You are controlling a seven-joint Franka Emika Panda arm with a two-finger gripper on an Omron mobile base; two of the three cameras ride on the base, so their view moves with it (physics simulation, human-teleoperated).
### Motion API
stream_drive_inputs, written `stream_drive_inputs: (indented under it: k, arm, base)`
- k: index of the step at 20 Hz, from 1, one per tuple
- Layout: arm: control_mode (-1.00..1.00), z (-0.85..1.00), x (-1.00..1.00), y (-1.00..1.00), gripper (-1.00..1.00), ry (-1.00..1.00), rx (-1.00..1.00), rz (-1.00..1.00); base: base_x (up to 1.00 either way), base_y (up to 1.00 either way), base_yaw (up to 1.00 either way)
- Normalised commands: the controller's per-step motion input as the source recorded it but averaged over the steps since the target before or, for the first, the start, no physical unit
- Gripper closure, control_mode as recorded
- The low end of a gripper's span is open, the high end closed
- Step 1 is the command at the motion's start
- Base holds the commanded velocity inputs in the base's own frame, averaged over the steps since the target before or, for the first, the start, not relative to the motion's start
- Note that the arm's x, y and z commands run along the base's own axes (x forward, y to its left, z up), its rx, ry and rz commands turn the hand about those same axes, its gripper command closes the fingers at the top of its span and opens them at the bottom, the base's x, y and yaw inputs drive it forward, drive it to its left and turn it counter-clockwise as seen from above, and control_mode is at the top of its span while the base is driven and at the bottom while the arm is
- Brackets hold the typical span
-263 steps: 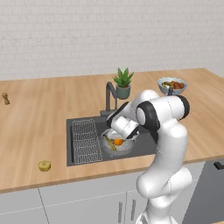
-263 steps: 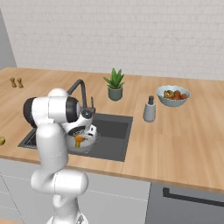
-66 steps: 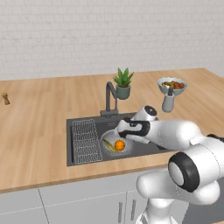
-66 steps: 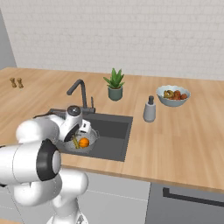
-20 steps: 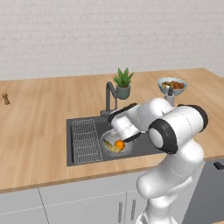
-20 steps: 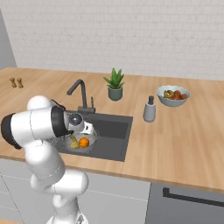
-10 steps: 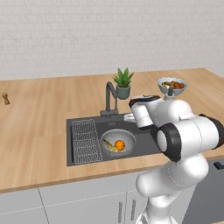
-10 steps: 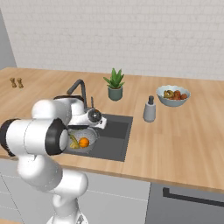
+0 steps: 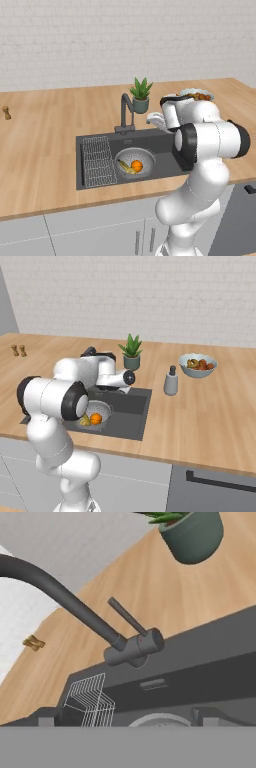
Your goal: Put the colander in the sink, put the kiwi, banana, orange in the colander, and turn on the sink faucet and pour water over the colander.
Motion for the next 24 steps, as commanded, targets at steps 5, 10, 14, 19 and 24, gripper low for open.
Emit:
stream_drive_inputs:
  k: [5, 10, 14, 19, 24]
  arm:
    - [-1.00, 0.00, 0.21, 0.22, -1.00, 0.02, 0.13, 0.02]
    - [-1.00, -0.01, 0.31, 0.38, -1.00, 0.00, 0.07, 0.01]
    - [-1.00, -0.10, 0.40, 0.26, -1.00, 0.00, 0.00, 0.00]
    - [-1.00, -0.15, 0.36, 0.11, -1.00, 0.00, 0.00, 0.00]
    - [-1.00, -0.20, 0.42, 0.14, -1.00, 0.00, 0.00, 0.00]
  base:
    - [0.00, 0.00, 0.00]
    - [0.00, 0.00, 0.00]
    - [0.00, 0.00, 0.00]
    - [0.00, 0.00, 0.00]
    - [0.00, 0.00, 0.00]
